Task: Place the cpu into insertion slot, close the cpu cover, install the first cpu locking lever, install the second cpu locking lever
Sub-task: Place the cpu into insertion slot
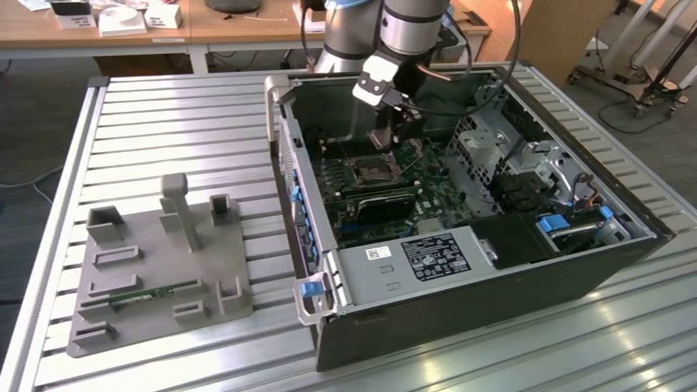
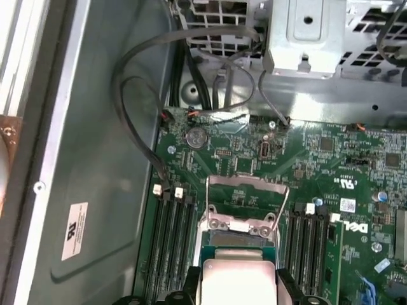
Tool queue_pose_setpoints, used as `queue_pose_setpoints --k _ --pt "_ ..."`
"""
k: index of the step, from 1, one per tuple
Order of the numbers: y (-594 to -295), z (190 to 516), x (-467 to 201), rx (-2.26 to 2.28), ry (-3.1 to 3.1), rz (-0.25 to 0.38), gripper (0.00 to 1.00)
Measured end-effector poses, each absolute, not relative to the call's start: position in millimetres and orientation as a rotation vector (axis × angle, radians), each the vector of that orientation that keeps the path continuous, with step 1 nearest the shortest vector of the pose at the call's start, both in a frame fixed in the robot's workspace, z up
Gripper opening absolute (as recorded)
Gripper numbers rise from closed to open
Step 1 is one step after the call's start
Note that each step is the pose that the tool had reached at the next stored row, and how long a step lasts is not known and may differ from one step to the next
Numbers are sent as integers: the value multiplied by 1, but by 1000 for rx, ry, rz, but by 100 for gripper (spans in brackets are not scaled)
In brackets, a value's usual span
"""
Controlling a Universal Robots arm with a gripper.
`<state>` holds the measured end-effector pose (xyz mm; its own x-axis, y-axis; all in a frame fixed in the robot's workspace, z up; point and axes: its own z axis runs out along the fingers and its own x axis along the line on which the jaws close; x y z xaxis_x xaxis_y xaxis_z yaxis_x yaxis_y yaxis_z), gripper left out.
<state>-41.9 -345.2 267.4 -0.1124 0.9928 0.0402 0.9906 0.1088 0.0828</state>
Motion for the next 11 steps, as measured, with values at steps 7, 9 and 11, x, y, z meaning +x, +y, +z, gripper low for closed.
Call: queue_pose_setpoints --k 7,9,11 --pt "-344 258 -45 2127 2277 131 55" --pt "-344 254 -45 2149 2253 127 55" --pt "-342 251 -47 2155 2245 124 55"
